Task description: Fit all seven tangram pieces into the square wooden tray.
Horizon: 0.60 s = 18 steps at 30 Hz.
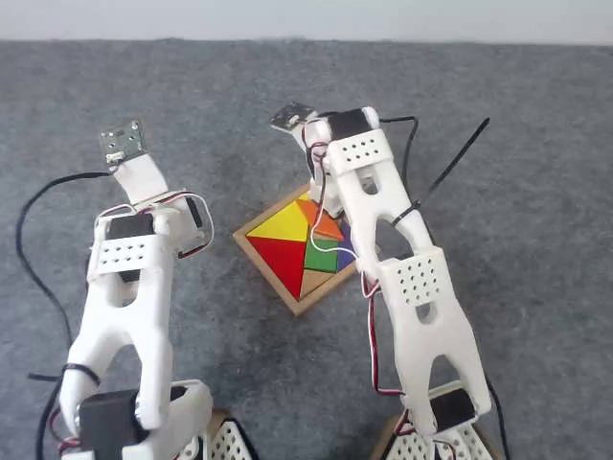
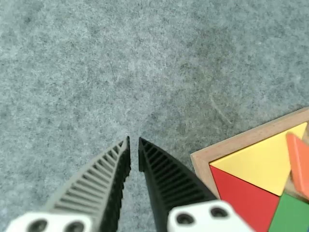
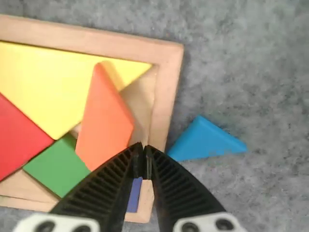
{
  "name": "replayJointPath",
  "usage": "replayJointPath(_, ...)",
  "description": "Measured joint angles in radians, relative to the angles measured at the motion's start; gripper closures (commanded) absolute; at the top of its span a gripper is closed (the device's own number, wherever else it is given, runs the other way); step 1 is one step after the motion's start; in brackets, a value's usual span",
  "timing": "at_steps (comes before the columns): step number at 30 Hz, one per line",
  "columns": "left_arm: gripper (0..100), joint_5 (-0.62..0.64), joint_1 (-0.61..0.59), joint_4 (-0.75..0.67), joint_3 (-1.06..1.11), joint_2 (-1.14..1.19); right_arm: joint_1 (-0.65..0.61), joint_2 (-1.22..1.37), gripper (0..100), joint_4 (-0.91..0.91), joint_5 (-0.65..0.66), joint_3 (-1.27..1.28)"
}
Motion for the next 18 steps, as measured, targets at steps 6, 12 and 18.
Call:
replayJointPath(6,97,0.0,0.0,0.0,0.0,0.0,0.034,0.0,99.2,0.0,0.0,-0.008)
replayJointPath(12,97,0.0,0.0,0.0,0.0,0.0,0.055,-0.003,99.2,0.005,0.0,-0.146)
replayJointPath(18,97,0.0,0.0,0.0,0.0,0.0,-0.078,-0.012,99.2,0.005,0.0,-0.12)
